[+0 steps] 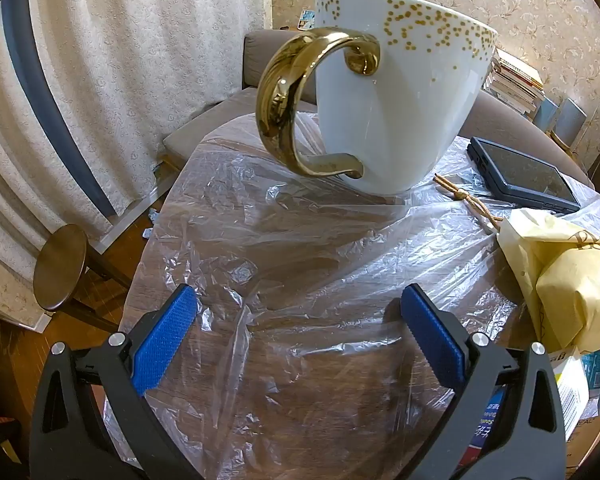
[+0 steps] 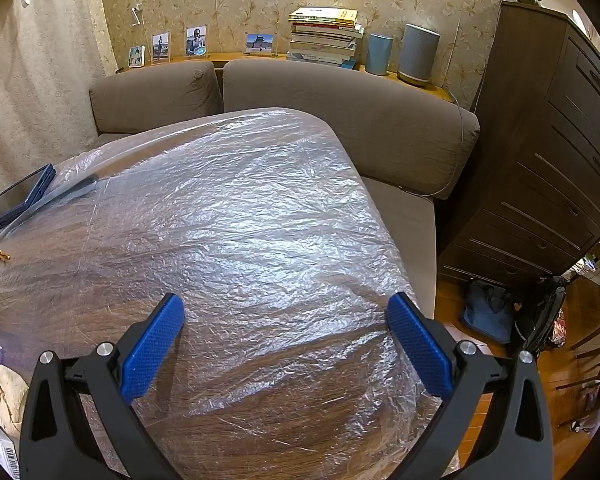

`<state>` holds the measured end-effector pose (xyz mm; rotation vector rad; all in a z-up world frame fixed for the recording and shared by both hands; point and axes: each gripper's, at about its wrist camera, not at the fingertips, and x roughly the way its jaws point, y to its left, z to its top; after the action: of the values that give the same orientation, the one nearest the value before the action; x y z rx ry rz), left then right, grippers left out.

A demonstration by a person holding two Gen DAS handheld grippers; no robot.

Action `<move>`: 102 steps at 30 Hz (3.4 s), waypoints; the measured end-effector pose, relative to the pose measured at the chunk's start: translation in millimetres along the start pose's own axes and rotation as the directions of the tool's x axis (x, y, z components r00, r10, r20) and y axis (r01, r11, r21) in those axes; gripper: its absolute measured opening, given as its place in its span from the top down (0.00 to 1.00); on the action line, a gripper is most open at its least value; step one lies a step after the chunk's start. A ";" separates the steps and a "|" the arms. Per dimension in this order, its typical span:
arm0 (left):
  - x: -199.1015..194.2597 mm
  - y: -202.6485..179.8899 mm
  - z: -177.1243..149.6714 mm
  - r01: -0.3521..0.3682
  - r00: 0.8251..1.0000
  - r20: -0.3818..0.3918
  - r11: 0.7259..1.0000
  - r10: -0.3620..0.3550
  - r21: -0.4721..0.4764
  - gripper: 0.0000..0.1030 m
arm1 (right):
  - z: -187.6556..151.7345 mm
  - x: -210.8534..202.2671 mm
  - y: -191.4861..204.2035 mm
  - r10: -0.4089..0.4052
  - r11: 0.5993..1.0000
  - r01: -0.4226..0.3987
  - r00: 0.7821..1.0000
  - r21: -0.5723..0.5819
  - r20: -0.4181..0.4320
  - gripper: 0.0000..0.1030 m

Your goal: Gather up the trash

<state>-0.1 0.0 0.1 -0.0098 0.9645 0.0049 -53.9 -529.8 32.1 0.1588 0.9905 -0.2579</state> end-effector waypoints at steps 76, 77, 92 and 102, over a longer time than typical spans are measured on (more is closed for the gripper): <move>-5.9 -123.1 34.8 0.528 0.818 -0.389 0.821 -0.423 0.219 0.34 | -11.6 -43.9 236.7 0.653 0.696 -0.707 0.697 -0.128 -0.297 0.42; -8.6 -119.7 35.4 0.535 0.815 -0.385 0.817 -0.433 0.213 0.35 | -10.3 -45.6 233.7 0.664 0.691 -0.713 0.691 -0.118 -0.287 0.43; -63.2 -89.2 39.1 0.582 0.811 -0.188 0.799 -0.554 0.153 0.38 | 3.0 -69.4 174.4 0.739 0.663 -0.748 0.653 0.009 -0.168 0.46; -117.3 -79.0 14.9 0.495 0.864 -0.002 0.851 -0.503 0.176 0.38 | -5.4 -107.4 156.2 0.692 0.719 -0.695 0.719 -0.035 -0.061 0.48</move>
<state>-54.0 -78.8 105.5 -0.1030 0.8924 -0.5600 -69.6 -363.5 121.9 0.4776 0.9141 0.4762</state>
